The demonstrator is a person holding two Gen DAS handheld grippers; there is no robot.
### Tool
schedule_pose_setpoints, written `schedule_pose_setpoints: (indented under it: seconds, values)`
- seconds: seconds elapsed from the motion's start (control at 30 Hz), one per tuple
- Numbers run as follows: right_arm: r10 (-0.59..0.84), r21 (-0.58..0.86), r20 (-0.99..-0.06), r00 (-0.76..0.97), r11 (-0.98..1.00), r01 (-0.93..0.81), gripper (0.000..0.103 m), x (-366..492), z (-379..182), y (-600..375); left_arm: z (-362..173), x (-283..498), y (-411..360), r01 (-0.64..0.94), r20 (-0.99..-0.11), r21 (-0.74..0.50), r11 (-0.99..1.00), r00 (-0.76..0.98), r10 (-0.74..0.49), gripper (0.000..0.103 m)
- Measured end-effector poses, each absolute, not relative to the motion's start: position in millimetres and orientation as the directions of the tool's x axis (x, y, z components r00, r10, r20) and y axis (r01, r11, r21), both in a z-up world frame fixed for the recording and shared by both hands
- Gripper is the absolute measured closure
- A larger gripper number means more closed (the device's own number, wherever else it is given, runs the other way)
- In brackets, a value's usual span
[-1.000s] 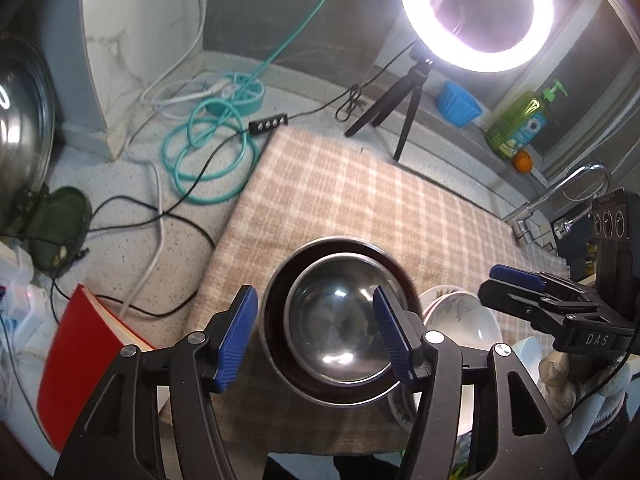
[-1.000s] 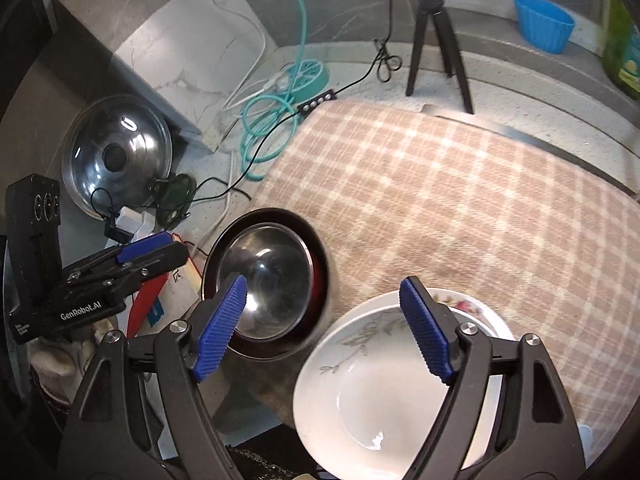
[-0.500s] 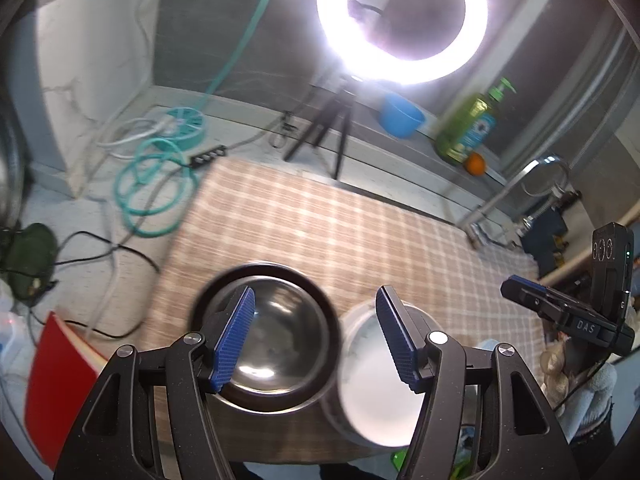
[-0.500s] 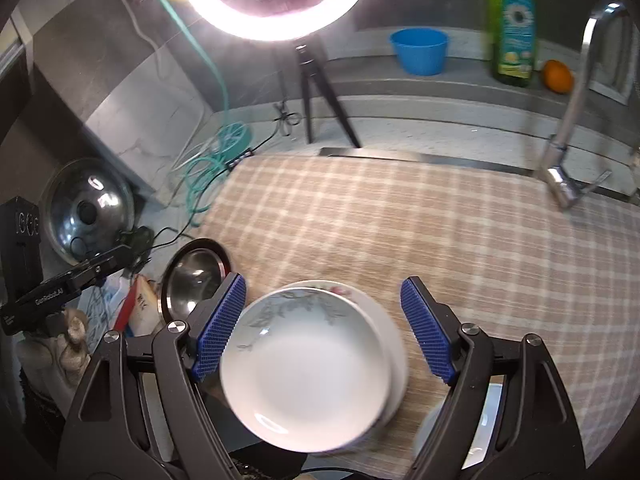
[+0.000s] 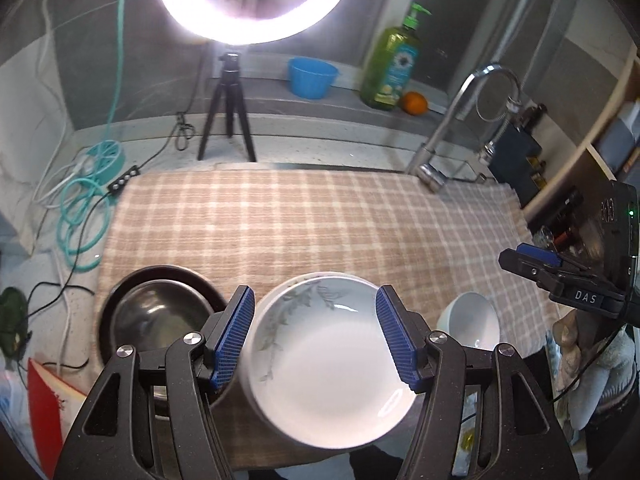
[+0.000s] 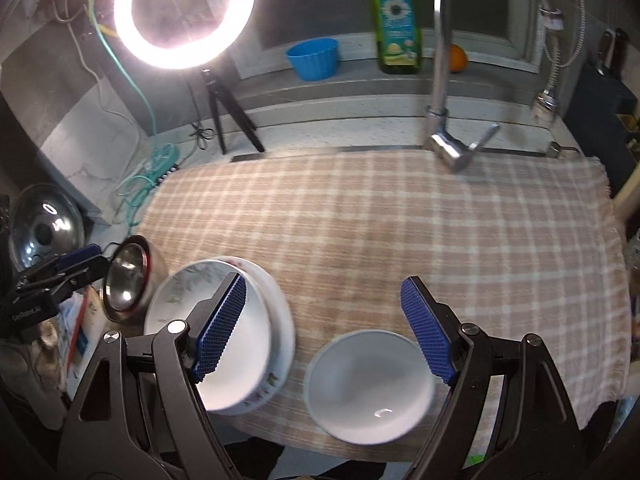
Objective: Organize plates and bowls
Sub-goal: 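Close both tools on the rim of the pale blue bowl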
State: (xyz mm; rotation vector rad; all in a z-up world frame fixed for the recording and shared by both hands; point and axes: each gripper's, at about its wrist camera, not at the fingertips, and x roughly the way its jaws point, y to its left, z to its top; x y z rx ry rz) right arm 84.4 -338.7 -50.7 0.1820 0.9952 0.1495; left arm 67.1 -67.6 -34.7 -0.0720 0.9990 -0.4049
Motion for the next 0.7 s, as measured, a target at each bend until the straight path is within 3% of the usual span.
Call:
schedule_pose_setpoints:
  seconds: [0.27,0.7]
  values:
    - [0.169,0.248,-0.811,0.56,0.966,0.067,0.021,58,-65,-382,-50,65,-114,0.386,-0.821,-0.255,0.887,0.399,-0.41,0.04]
    - [0.02,0.145,-0.846,0.534,0.97,0.193,0.021,12,-83,-429,-79,55,-189,0.522,-0.846,-0.295,0.801,0.248,-0.473,0.04]
